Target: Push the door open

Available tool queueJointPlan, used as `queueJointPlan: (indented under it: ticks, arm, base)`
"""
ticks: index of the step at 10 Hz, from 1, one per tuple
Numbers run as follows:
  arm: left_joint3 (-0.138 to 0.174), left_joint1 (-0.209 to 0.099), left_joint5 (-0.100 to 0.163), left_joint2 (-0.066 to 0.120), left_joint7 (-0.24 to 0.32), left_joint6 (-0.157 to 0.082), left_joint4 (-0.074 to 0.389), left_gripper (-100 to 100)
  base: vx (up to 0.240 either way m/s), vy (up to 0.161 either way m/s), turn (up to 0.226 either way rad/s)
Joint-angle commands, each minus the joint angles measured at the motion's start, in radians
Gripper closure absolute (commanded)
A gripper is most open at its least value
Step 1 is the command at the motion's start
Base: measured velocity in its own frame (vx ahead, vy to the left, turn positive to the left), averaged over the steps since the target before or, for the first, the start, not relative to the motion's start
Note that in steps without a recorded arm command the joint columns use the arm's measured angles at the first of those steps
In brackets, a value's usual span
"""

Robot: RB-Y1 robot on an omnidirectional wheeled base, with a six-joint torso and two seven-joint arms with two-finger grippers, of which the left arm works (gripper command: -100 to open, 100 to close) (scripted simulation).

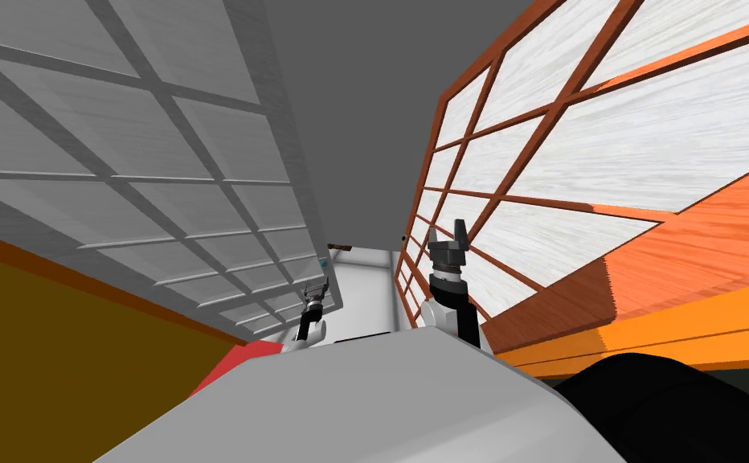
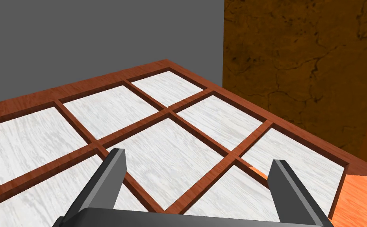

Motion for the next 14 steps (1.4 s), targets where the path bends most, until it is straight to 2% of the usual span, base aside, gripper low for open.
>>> queueJointPlan:
  ticks: [1,2,5,8,10,11,12,14]
  arm:
    - [0.000,0.000,0.000,0.000,0.000,0.000,0.000,-100]
    - [0.002,0.003,0.001,0.026,0.001,-0.007,0.003,-100]
    - [0.005,0.007,0.001,0.046,0.004,-0.016,0.004,-100]
    - [0.010,0.013,0.002,0.043,0.008,-0.027,0.006,-100]
    - [0.012,0.018,0.002,0.019,0.011,-0.035,0.007,-100]
    - [0.011,0.019,0.001,0.027,0.011,-0.027,-0.002,-100]
    - [0.011,0.019,0.001,0.027,0.011,-0.027,-0.002,100]
    - [0.011,0.019,0.001,0.027,0.011,-0.027,-0.002,100]
  base:
    - [-0.072,-0.036,0.003]
    - [0.088,0.011,-0.036]
    - [0.149,0.014,-0.018]
    - [0.220,0.034,-0.032]
    - [0.214,0.027,-0.030]
    - [0.083,0.000,0.017]
    - [-0.019,-0.003,-0.016]
    - [-0.023,-0.007,-0.018]
